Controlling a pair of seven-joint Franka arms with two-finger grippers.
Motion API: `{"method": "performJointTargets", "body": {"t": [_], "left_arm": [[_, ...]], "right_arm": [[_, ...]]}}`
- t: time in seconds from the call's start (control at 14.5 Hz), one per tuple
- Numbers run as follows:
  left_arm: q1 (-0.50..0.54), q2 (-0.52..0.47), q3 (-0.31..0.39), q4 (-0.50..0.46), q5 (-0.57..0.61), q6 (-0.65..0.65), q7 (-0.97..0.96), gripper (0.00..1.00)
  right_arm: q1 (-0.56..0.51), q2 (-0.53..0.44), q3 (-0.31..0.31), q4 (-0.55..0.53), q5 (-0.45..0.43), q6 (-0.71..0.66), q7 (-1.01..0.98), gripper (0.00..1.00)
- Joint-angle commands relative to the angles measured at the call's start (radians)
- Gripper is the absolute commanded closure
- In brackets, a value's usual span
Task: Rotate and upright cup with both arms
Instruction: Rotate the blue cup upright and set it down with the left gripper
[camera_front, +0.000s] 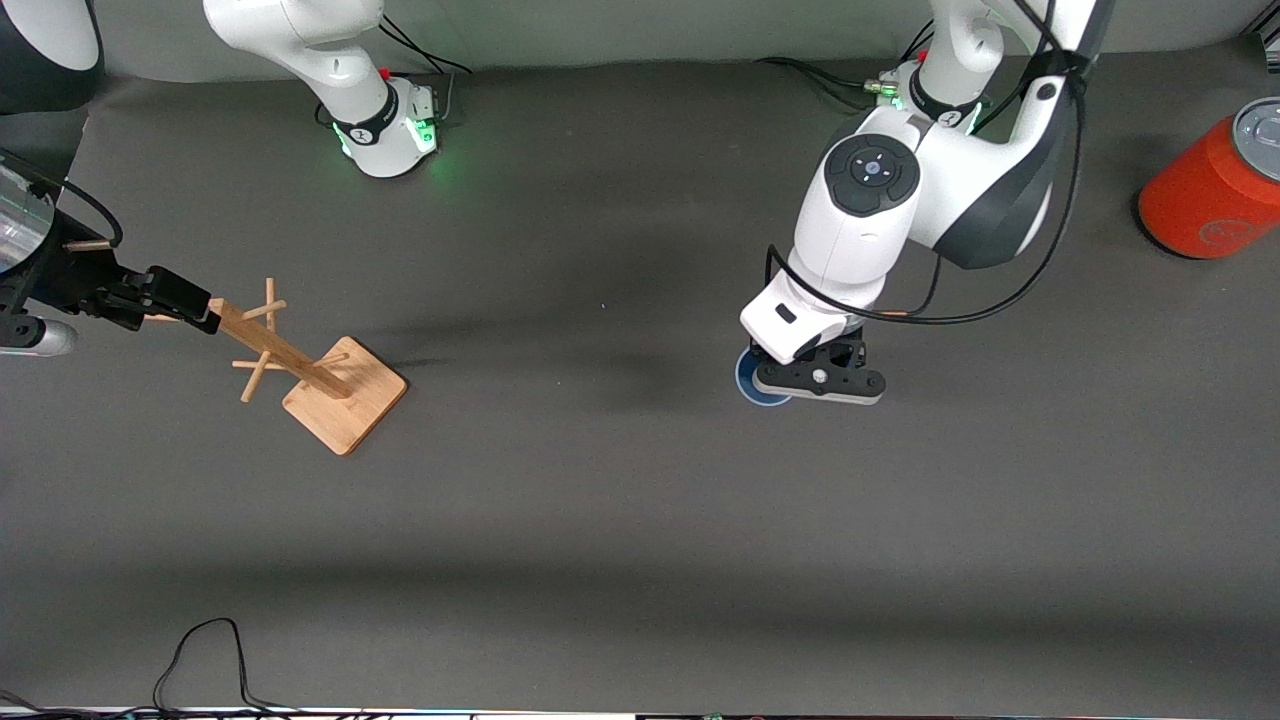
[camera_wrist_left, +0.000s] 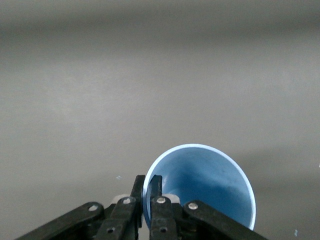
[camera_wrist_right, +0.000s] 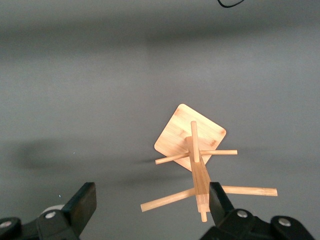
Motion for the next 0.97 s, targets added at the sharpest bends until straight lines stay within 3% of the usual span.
{"method": "performJointTargets", "body": {"t": [0.0, 0.14, 0.48, 0.9], "left_arm": [[-0.012, -0.054, 0.012, -0.207, -0.010, 0.242, -0.080, 1.00], [-0.015, -0.022, 0.014, -0.264, -0.003, 0.380, -0.138, 1.00], [-0.030, 0.097, 0.014, -0.268, 0.019, 0.531, -0.272, 1.00], [-0.072, 0.184, 0.017, -0.262, 0.027, 0.605, -0.379, 1.00]], "right_arm": [[0.003, -0.011, -0.003, -0.004, 0.005, 0.004, -0.012, 0.00], [0.003, -0.009, -0.003, -0.005, 0.005, 0.006, -0.012, 0.00], [0.003, -0.013, -0.003, -0.005, 0.005, 0.003, -0.014, 0.00], [0.004, -0.013, -0.003, -0.007, 0.005, 0.000, -0.014, 0.00]]}}
